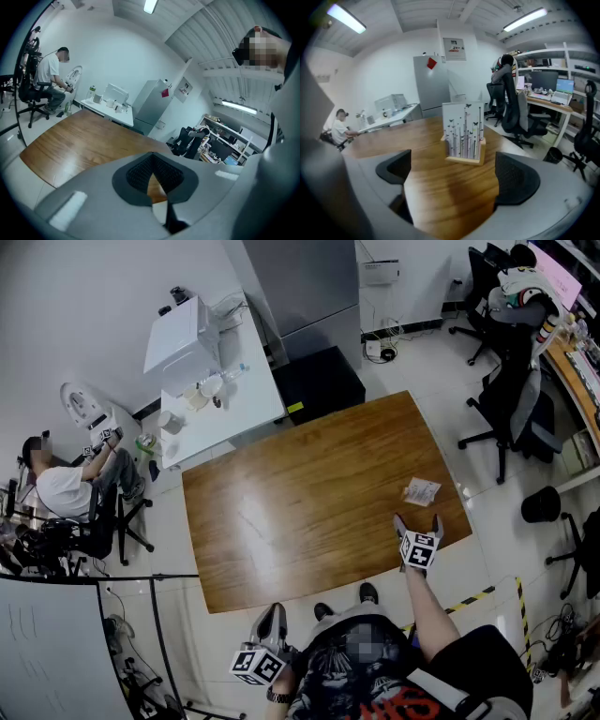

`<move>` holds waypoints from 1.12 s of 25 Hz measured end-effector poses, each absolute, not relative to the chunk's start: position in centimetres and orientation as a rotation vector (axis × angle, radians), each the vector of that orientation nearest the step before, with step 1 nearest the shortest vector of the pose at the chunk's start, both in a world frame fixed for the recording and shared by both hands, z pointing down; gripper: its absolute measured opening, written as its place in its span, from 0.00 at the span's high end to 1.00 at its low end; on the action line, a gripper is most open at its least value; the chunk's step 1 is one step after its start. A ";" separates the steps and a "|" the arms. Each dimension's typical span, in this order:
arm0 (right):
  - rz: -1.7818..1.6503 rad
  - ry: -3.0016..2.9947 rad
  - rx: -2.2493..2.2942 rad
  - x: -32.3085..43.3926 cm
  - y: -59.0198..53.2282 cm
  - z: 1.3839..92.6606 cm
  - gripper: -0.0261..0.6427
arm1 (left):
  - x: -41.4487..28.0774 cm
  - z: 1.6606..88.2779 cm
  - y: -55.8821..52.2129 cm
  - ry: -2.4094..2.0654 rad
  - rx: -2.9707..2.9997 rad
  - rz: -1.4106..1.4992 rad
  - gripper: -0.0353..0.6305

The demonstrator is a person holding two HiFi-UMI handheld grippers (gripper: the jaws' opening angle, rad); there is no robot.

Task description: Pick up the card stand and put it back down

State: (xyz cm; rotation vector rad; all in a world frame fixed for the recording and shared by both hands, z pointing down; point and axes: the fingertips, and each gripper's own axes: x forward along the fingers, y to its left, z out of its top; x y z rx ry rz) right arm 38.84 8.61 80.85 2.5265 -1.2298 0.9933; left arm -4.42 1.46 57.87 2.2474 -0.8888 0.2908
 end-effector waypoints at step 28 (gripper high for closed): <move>0.608 -1.363 2.424 39.7 3.6 75.3 0.27 | -5.4 58.8 0.7 -0.980 2.203 0.297 0.94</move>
